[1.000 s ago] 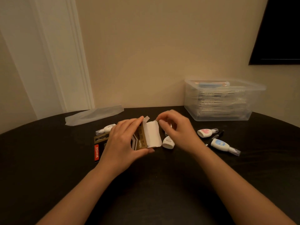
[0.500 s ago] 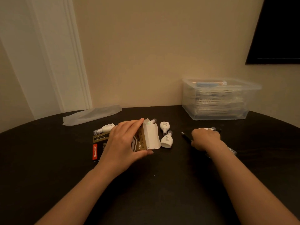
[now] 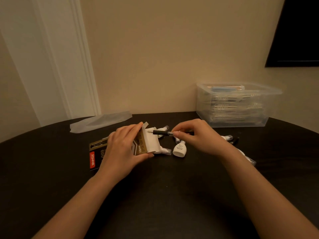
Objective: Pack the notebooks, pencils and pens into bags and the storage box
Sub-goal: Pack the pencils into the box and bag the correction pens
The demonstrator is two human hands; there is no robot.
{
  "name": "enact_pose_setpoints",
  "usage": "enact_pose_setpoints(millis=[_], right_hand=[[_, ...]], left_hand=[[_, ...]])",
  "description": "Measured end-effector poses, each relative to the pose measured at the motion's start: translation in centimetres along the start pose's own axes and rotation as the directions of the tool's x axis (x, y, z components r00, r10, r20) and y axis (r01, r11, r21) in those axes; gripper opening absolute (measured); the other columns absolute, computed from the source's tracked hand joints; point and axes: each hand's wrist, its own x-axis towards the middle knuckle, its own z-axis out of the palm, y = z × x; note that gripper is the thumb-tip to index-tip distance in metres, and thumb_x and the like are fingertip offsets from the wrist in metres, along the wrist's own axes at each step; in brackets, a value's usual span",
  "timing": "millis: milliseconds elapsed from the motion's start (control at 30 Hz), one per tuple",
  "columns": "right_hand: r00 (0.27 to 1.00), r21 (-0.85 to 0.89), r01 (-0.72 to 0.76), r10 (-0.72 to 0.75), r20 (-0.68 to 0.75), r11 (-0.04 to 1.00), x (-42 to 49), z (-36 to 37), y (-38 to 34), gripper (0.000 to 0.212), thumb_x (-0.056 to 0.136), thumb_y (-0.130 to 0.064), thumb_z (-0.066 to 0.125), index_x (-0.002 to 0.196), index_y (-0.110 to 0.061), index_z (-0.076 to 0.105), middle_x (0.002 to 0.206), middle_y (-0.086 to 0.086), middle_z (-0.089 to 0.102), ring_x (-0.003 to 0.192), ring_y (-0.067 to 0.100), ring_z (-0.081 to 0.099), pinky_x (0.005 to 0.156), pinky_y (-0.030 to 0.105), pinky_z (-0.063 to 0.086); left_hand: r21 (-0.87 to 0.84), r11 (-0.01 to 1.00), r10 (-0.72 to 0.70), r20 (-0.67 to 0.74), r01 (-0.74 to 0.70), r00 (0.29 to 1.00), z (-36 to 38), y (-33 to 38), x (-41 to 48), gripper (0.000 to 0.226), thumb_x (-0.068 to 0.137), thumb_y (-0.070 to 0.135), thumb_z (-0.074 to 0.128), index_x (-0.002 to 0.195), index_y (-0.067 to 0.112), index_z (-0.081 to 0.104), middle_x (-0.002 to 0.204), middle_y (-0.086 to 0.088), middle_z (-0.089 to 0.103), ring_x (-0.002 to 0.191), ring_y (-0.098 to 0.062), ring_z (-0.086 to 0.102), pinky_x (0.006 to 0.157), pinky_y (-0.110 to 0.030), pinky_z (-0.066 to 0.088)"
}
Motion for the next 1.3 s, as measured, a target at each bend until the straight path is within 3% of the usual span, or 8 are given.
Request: enact_pose_setpoints(millis=[133, 200, 367, 500, 767, 967, 1167, 1300], right_hand=[[1.0, -0.221, 0.019, -0.019, 0.002, 0.975, -0.2, 0.8, -1.5, 0.024, 0.094, -0.032, 0.054, 0.113, -0.024, 0.067, 0.098, -0.01, 0.06, 0.088, 0.005, 0.055, 0.08, 0.028, 0.049], [0.997, -0.191, 0.07, -0.065, 0.031, 0.979, -0.3, 1.6, -2.1, 0.027, 0.096, -0.027, 0.051, 0.122, -0.024, 0.06, 0.105, -0.009, 0.055, 0.093, 0.005, 0.053, 0.084, 0.026, 0.048], [0.995, 0.212, 0.054, -0.035, -0.093, 0.976, -0.2, 2.7, -2.6, 0.026, 0.089, -0.015, 0.062, 0.11, -0.027, 0.052, 0.106, -0.009, 0.048, 0.096, 0.006, 0.056, 0.081, 0.019, 0.052], [0.972, 0.59, 0.026, 0.119, -0.205, 0.807, -0.1, 3.9, -2.9, 0.024, 0.088, -0.007, 0.063, 0.1, -0.024, 0.052, 0.102, 0.001, 0.059, 0.088, 0.011, 0.069, 0.078, 0.024, 0.057], [0.904, 0.34, 0.071, 0.084, -0.419, 0.938, -0.1, 5.1, -2.2, 0.012, 0.084, -0.023, 0.069, 0.086, -0.025, 0.058, 0.084, -0.012, 0.059, 0.08, 0.006, 0.056, 0.063, 0.014, 0.046], [0.924, 0.382, 0.122, 0.036, -0.381, 0.916, -0.1, 4.5, -2.4, 0.019, 0.084, -0.02, 0.07, 0.08, -0.032, 0.055, 0.081, -0.008, 0.06, 0.077, 0.01, 0.056, 0.065, 0.02, 0.047], [0.903, 0.408, 0.132, 0.06, -0.426, 0.904, -0.1, 4.5, -2.4, 0.014, 0.084, -0.021, 0.069, 0.081, -0.027, 0.057, 0.078, -0.004, 0.059, 0.073, 0.013, 0.055, 0.064, 0.023, 0.046], [0.862, 0.454, 0.13, 0.126, -0.491, 0.882, 0.0, 4.3, -2.2, 0.011, 0.084, -0.022, 0.069, 0.08, -0.022, 0.058, 0.075, 0.001, 0.059, 0.067, 0.006, 0.052, 0.063, 0.02, 0.046]], left_hand=[[0.007, 0.996, 0.087, 0.042, -0.087, 0.995, 0.5, 0.3, -0.1, 0.093, 0.072, 0.051, 0.07, 0.146, 0.029, 0.016, 0.149, 0.006, 0.031, 0.138, -0.011, 0.022, 0.109, -0.025, 0.006], [-0.003, 0.99, 0.139, 0.066, -0.139, 0.988, 0.8, 0.6, -0.2, 0.093, 0.071, 0.051, 0.071, 0.142, 0.032, 0.013, 0.148, 0.005, 0.033, 0.137, -0.011, 0.024, 0.109, -0.025, 0.005], [-0.04, 0.987, 0.16, 0.036, -0.158, 0.987, 0.8, 0.6, -0.3, 0.092, 0.07, 0.049, 0.073, 0.141, 0.031, 0.018, 0.146, 0.003, 0.038, 0.134, -0.01, 0.027, 0.108, -0.027, 0.01], [-0.11, 0.984, 0.145, 0.0, -0.144, 0.989, 0.9, 0.4, -0.2, 0.092, 0.065, 0.063, 0.065, 0.14, 0.032, 0.021, 0.142, 0.003, 0.042, 0.125, 0.0, 0.023, 0.107, -0.029, 0.016], [-0.16, 0.981, 0.108, -0.023, -0.11, 0.994, 1.2, 0.6, -0.3, 0.091, 0.062, 0.071, 0.049, 0.14, 0.028, 0.03, 0.138, 0.001, 0.047, 0.124, -0.003, 0.027, 0.104, -0.032, 0.022], [-0.241, 0.966, 0.095, -0.029, -0.099, 0.995, 1.0, 0.6, 0.0, 0.087, 0.061, 0.07, 0.053, 0.136, 0.035, 0.026, 0.132, 0.017, 0.038, 0.122, 0.006, 0.026, 0.103, -0.03, 0.027], [-0.214, 0.972, 0.085, -0.05, -0.094, 0.995, 0.8, 1.0, 0.0, 0.094, 0.061, 0.07, 0.056, 0.141, 0.027, 0.032, 0.138, 0.003, 0.046, 0.124, -0.002, 0.031, 0.105, -0.034, 0.03], [-0.175, 0.983, 0.047, -0.083, -0.061, 0.995, 0.5, 0.9, 0.0, 0.092, 0.067, 0.05, 0.076, 0.143, 0.022, 0.031, 0.141, 0.001, 0.043, 0.126, -0.004, 0.029, 0.106, -0.029, 0.024]])
